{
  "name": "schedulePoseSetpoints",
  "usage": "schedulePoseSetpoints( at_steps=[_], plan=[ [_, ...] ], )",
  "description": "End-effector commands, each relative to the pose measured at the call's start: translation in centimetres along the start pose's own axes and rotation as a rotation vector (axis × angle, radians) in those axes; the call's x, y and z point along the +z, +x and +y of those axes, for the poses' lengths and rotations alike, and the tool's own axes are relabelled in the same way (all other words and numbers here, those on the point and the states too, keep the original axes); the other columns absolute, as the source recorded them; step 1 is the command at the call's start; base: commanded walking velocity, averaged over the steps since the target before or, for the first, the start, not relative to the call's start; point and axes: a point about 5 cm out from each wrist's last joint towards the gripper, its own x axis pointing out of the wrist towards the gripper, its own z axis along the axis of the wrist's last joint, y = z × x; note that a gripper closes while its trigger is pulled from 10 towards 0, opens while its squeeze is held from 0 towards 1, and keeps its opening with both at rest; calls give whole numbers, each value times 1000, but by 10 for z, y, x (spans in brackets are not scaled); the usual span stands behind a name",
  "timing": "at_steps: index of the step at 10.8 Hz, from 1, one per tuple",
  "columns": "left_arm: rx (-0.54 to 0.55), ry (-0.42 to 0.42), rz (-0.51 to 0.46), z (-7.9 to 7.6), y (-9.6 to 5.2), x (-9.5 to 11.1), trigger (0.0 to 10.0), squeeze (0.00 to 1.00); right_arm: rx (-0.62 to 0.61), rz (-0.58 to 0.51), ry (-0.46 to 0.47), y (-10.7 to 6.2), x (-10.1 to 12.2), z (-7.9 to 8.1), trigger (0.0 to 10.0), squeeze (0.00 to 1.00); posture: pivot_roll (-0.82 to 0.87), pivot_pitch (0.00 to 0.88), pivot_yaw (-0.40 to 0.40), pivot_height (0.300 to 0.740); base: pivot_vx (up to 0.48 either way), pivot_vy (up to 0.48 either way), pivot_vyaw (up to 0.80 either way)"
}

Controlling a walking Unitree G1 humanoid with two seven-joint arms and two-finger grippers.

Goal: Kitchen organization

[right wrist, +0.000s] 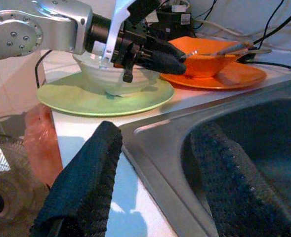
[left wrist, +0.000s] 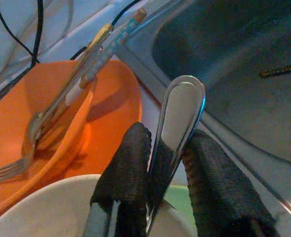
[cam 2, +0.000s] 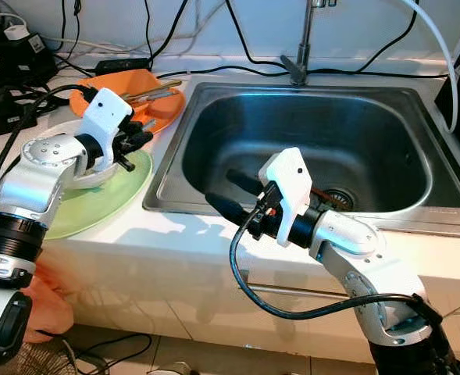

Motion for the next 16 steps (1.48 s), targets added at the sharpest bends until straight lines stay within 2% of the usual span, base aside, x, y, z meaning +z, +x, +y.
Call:
schedulePoseSetpoints(
  at_steps=[1, 4, 7, 8, 9, 10, 11, 12, 13, 14, 15, 16],
  plan=[
    [23, 17, -7, 8, -5, 4, 0, 0, 2, -8, -11, 1, 2, 0, 10000, 0, 145, 39, 69, 740, 0, 0, 0],
    [32, 36, 0, 13, -9, 4, 0, 0, -2, -10, -13, 3, 1, -1, 10000, 0, 147, 35, 71, 740, 0, 0, 0],
    [49, 95, -17, 25, -18, 18, 0, 0, -4, -12, -16, 3, 1, -2, 10000, 0, 146, 32, 73, 740, 0, 0, 0],
    [65, 160, -52, 35, -29, 40, 0, 0, -7, -13, -15, 3, 1, -3, 10000, 0, 148, 31, 69, 740, 0, 0, 0],
    [81, 190, -103, 42, -38, 61, 0, 0, -9, -13, -14, 3, 0, -4, 10000, 0, 153, 31, 68, 740, 0, 0, 0],
    [86, 201, -127, 45, -43, 69, 0, 0, -9, -14, -13, 3, 0, -4, 10000, 0, 154, 31, 67, 740, 0, 0, 0],
    [150, 202, -165, 60, -52, 79, 0, 0, -7, -16, -12, 5, 0, -3, 10000, 0, 162, 29, 64, 740, 0, 0, 0],
    [197, 189, -192, 68, -56, 82, 0, 0, -7, -17, -12, 5, 0, -4, 10000, 0, 163, 29, 64, 740, 0, 0, 0],
    [359, 97, -357, 83, -62, 97, 0, 0, -8, -20, -12, 6, 0, -4, 10000, 0, 162, 28, 63, 740, 0, 0, 0],
    [374, 89, -374, 83, -63, 99, 0, 0, -8, -20, -12, 6, 0, -4, 10000, 0, 162, 28, 63, 740, 0, 0, 0],
    [442, -46, -529, 84, -65, 108, 0, 0, -9, -21, -12, 7, 0, -4, 10000, 0, 159, 25, 63, 740, 0, 0, 0],
    [445, -139, -642, 77, -64, 117, 0, 0, -13, -23, -11, 7, 0, -5, 10000, 0, 153, 25, 57, 740, 0, 0, 0]
  ],
)
